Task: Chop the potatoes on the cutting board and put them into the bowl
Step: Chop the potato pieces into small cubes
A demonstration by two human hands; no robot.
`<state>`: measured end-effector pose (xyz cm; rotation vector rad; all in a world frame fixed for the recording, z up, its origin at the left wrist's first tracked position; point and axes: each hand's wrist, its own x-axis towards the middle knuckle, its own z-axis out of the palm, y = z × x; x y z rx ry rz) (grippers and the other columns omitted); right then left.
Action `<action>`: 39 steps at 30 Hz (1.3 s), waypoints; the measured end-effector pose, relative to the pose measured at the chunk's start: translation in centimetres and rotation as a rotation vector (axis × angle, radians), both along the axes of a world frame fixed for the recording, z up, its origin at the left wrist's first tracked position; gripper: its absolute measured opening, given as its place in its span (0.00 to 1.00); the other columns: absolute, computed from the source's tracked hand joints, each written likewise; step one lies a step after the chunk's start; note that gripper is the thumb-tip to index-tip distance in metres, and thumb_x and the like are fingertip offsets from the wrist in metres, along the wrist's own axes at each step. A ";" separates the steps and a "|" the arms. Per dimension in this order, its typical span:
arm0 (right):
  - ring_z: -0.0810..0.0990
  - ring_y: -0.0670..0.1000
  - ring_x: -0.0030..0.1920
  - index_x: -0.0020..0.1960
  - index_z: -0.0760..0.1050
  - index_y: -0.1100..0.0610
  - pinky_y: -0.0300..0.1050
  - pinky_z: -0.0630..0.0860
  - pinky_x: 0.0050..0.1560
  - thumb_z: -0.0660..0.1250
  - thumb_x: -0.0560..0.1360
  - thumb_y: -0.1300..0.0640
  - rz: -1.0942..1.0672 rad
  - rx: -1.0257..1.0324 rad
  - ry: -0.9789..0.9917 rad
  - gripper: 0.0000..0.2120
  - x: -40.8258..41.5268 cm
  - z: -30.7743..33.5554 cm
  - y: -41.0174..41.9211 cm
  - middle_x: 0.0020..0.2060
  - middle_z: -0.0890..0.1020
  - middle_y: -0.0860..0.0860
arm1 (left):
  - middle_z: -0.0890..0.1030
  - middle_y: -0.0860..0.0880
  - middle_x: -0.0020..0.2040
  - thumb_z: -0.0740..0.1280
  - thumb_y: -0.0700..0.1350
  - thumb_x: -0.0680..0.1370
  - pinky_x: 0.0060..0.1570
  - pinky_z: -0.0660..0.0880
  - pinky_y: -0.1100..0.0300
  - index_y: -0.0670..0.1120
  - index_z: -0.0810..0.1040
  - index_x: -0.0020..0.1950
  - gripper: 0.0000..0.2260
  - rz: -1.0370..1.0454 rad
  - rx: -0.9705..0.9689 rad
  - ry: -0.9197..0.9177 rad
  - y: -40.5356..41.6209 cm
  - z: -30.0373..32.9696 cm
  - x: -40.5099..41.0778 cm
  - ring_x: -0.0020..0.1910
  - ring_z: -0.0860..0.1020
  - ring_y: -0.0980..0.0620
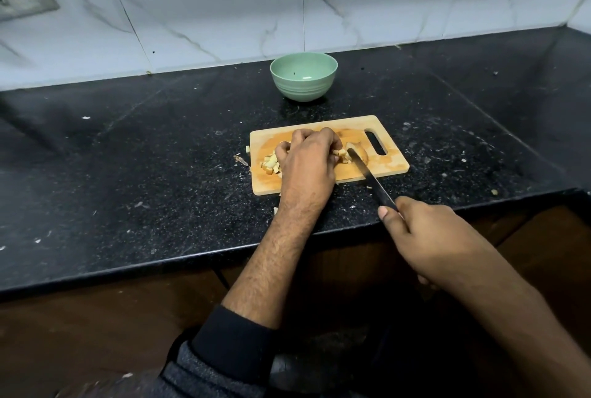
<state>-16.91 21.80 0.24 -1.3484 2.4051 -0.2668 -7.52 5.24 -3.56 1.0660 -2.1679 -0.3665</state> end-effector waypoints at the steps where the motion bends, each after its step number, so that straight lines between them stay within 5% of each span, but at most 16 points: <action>1: 0.78 0.49 0.28 0.40 0.63 0.49 0.50 0.81 0.38 0.50 0.84 0.39 -0.004 0.003 -0.004 0.19 0.0 0.1 -0.1 0.29 0.78 0.50 | 0.72 0.61 0.47 0.69 0.39 0.77 0.58 0.53 0.55 0.51 0.78 0.52 0.08 0.003 0.001 0.000 0.0 0.1 0.1 0.59 0.70 0.54; 13: 0.80 0.55 0.38 0.46 0.67 0.49 0.55 0.82 0.50 0.49 0.84 0.40 -0.052 0.052 0.062 0.17 0.2 -0.3 -1.2 0.35 0.78 0.51 | 0.81 0.57 0.52 0.66 0.40 0.79 0.53 0.53 0.56 0.54 0.82 0.53 0.10 0.034 -0.028 0.043 -0.5 -0.4 0.1 0.58 0.69 0.53; 31: 0.83 0.51 0.30 0.45 0.70 0.51 0.55 0.84 0.41 0.52 0.83 0.38 -0.028 -0.043 0.003 0.19 0.7 0.5 -1.4 0.32 0.81 0.51 | 0.82 0.57 0.53 0.65 0.48 0.82 0.51 0.54 0.56 0.54 0.83 0.58 0.09 0.061 0.006 0.202 -1.1 -1.1 0.4 0.57 0.71 0.53; 39: 0.75 0.46 0.37 0.48 0.72 0.49 0.45 0.69 0.40 0.68 0.80 0.45 -0.010 -0.432 0.047 0.09 1.2 -0.6 -3.3 0.37 0.75 0.42 | 0.83 0.57 0.50 0.69 0.47 0.79 0.53 0.56 0.57 0.53 0.85 0.53 0.06 0.095 0.038 0.379 -0.5 -0.9 1.3 0.55 0.74 0.54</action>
